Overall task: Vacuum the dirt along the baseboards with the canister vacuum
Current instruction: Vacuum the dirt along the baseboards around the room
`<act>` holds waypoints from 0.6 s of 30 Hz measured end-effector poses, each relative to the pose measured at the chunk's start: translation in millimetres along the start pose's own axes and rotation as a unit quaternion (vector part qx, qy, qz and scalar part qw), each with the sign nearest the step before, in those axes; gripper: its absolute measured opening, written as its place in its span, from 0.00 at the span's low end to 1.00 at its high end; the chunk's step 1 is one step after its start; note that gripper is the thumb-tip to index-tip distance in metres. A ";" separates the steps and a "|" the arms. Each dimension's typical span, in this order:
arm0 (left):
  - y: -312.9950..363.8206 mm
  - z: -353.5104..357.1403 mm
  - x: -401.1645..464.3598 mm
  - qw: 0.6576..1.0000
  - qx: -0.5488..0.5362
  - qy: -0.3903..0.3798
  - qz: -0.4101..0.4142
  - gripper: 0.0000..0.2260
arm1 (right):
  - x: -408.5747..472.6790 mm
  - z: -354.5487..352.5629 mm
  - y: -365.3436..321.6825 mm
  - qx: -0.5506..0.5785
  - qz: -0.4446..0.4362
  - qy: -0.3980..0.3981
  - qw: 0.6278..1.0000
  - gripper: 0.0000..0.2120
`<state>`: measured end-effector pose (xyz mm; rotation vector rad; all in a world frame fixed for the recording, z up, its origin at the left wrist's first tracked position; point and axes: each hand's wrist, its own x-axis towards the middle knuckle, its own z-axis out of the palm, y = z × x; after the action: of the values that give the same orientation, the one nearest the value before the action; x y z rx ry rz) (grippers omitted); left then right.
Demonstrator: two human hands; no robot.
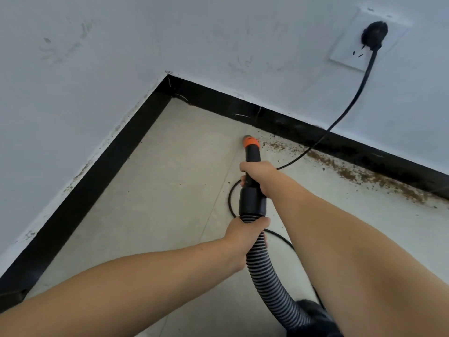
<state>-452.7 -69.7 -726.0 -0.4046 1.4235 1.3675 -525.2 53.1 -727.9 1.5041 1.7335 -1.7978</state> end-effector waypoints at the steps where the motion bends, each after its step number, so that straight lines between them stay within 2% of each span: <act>1: -7.0 4.7 -4.6 1.000 0.004 0.009 0.001 0.07 | -6.0 -2.6 4.8 -0.009 -0.002 -0.012 1.000 0.07; 5: -31.8 28.1 -20.2 1.000 0.017 0.024 0.001 0.09 | -25.6 -22.4 24.1 -0.009 0.008 -0.052 0.999 0.06; 10: -46.2 37.1 -26.7 0.998 0.065 -0.009 -0.008 0.10 | -32.7 -51.8 49.9 0.068 0.029 -0.006 0.997 0.07; 18: -52.6 1.3 -27.3 0.998 0.049 0.023 -0.024 0.09 | -33.2 -2.3 55.8 0.048 0.001 -0.034 0.998 0.06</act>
<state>-399.1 -94.7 -729.5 -0.4070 1.5030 1.2509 -467.6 24.0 -736.1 1.4616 1.6358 -1.9342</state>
